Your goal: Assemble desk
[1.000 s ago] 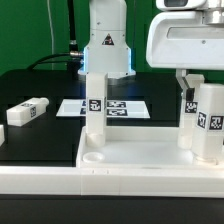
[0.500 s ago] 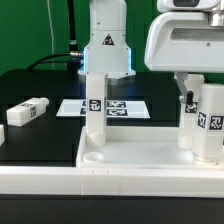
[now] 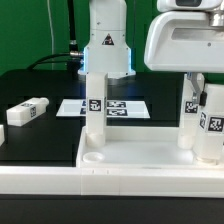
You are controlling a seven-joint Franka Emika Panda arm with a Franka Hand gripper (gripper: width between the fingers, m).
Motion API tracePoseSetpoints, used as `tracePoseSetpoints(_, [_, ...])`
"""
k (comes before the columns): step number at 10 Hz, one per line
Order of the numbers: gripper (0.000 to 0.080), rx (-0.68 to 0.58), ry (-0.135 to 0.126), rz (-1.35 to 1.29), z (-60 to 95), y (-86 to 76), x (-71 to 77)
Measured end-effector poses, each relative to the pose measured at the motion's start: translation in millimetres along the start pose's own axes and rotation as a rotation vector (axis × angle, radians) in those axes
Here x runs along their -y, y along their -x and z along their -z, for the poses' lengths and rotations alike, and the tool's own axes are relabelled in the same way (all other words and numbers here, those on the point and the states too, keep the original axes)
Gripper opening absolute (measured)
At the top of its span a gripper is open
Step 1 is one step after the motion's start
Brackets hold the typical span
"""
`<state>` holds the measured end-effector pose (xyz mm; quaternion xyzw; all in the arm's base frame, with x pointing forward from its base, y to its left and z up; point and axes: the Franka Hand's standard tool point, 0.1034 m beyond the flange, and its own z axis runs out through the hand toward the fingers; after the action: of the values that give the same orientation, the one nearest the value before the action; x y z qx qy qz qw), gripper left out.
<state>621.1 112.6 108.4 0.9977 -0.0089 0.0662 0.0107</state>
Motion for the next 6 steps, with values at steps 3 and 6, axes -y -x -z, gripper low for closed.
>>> tracePoseSetpoints(3, [0.0289, 0.000, -0.001, -0.024, 0.0, 0.0, -0.3])
tracePoseSetpoints(6, [0.0289, 0.007, -0.027, -0.266, -1.0, -0.1, -2.3])
